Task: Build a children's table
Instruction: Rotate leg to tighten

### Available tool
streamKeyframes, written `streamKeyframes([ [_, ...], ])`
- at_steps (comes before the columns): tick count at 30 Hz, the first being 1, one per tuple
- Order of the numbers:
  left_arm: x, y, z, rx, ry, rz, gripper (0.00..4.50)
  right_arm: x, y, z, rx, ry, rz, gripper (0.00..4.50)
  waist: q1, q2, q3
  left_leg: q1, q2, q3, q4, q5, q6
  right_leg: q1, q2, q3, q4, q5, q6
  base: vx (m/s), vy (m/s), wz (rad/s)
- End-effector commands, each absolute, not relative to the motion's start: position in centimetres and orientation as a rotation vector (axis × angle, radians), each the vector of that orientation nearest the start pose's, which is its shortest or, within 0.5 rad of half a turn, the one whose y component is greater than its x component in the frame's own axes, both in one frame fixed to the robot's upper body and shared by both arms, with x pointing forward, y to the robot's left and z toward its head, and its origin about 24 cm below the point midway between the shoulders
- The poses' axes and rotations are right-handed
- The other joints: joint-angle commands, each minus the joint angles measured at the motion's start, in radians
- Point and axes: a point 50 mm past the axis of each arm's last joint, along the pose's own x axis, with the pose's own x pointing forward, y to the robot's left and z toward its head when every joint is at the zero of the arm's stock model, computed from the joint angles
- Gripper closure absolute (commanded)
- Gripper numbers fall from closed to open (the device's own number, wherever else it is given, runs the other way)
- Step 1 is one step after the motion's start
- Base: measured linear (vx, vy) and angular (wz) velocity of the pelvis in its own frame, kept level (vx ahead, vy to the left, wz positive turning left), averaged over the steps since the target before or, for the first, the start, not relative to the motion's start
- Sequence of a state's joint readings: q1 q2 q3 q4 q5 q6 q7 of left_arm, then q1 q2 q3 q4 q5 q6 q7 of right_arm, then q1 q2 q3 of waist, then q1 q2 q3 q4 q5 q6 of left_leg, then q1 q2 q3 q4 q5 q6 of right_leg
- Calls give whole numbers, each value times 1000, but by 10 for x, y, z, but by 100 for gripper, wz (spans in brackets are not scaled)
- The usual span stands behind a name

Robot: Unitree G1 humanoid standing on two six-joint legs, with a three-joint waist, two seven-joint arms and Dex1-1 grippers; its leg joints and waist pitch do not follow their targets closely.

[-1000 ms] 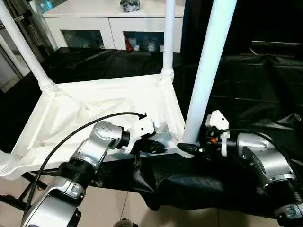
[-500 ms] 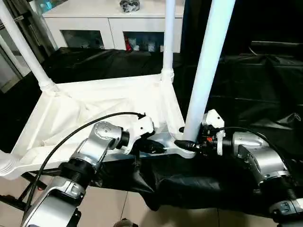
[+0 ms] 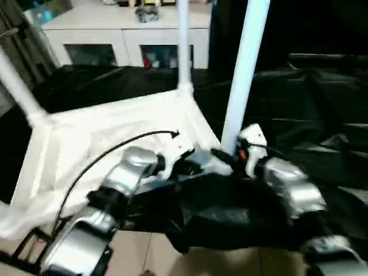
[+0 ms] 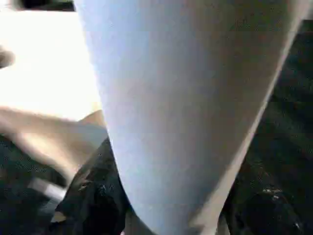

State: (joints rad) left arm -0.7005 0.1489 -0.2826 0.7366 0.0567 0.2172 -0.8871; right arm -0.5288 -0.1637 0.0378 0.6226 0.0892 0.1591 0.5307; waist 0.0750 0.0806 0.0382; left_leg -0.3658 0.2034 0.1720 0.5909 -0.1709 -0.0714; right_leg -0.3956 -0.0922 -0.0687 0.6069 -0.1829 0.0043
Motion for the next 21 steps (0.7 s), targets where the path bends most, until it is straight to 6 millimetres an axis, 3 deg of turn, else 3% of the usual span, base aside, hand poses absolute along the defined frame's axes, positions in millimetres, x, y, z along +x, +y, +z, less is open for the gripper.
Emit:
streamKeyframes([
  [1, 341, 59, 51, 322, 421, -1078, 450, 322, -114, -2, -12, 480, 550, 239, -9, -8, -41, 13, 4, -15, -83, -426, -18, 25, -46, 20, -117, -559, -110, 0, 0, 0],
  [3, 343, 53, 52, 340, 402, -1066, 450, 325, -105, -2, -10, 468, 536, 239, -19, -8, -43, 17, 4, -16, -84, -448, -8, 24, -47, 18, -123, -563, -105, 0, 0, 0],
  [6, 343, 49, 54, 346, 382, -1078, 450, 327, -98, 2, 28, 448, 560, 174, -22, -7, -43, 17, 6, -17, -90, -457, 7, 27, -46, 18, -126, -531, -117, 0, 0, 0],
  [10, 339, 55, 54, 349, 377, -1157, 450, 331, -99, 11, -20, 397, 658, 139, -23, -6, -48, 13, 11, -18, -94, -456, 11, 33, -49, 21, -119, -465, -141, 0, 0, 0],
  [13, 336, 61, 52, 343, 376, -1201, 450, 330, -102, 16, -49, 367, 738, 131, -20, -9, -53, 4, 15, -12, -94, -391, 25, 43, -50, 27, -104, -326, -192, 0, 0, 0],
  [16, 332, 69, 52, 345, 376, -1258, 450, 325, -107, 23, -62, 338, 879, 131, -16, -12, -56, 3, 15, -7, -89, -344, 43, 48, -50, 27, -98, -271, -220, 0, 0, 0],
  [18, 328, 77, 52, 343, 381, -1316, 450, 318, -114, 28, -75, 320, 1023, 131, -3, -12, -61, -2, 18, -2, -81, -263, 78, 54, -50, 28, -87, -176, -241, 53, -18, 1],
  [20, 328, 79, 52, 343, 383, -1329, 450, 316, -117, 30, -76, 324, 1058, 131, 2, -12, -68, -3, 19, 0, -74, -210, 94, 56, -49, 27, -77, -100, -260, 58, -21, 1],
  [21, 327, 81, 53, 343, 384, -1340, 450, 314, -119, 30, -78, 327, 1088, 131, 7, -12, -72, -5, 17, 1, -67, -148, 120, 58, -48, 25, -67, -9, -285, 59, -20, -1],
])
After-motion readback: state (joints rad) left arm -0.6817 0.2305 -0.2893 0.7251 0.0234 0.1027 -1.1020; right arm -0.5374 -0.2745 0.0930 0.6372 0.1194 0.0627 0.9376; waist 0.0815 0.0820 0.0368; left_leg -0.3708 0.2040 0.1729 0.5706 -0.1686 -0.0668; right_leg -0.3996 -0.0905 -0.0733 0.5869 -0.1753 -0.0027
